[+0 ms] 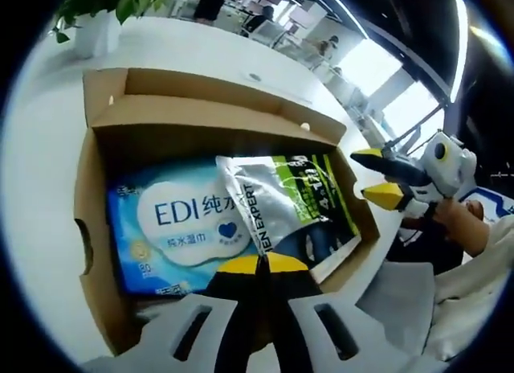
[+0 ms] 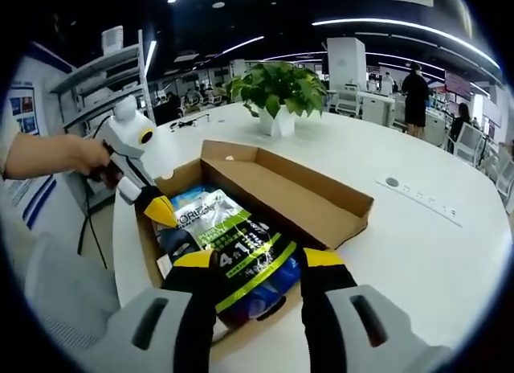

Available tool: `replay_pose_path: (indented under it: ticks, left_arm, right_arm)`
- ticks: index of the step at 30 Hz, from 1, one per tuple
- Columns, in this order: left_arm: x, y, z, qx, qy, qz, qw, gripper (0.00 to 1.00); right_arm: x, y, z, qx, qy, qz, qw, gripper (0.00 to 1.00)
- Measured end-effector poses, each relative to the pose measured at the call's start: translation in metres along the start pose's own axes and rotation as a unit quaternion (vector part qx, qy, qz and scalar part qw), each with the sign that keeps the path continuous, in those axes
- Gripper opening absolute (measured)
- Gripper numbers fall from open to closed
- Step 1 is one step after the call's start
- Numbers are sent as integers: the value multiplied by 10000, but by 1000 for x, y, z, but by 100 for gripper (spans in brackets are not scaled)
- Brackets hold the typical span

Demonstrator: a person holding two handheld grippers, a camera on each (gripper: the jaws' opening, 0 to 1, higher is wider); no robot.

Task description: Operate the shoe box by opening the lid, removing the specified soft item, and placing it in the target area until the item is outside and the box remains undamaged.

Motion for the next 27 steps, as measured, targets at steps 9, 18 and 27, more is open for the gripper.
replay_pose_path:
  ticks: [9,18,27]
  left_arm:
    - [20,3,9,33,-384,71,9992,0]
    - [23,5,8,74,-550,-60,9984,0]
    - [25,4,5,131,-655,-301,9973,0]
  right_arm:
    - [9,4,-10,79,-147,-81,9998,37]
    - [19,9,-22,170,-343,-201,9991,35]
    - [25,13,-31,266,-466,-278,9982,30]
Point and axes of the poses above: the point that each gripper's makers call its tool centre point, and the gripper's own axes: z roughly backward along the fingers, x roughly to its left, y roughly out of its underside, the point moved 4 cm from there along z, roughly backward along the fingers, and after that the axes turned 13 degrees about -y, right-handed, at the moved point
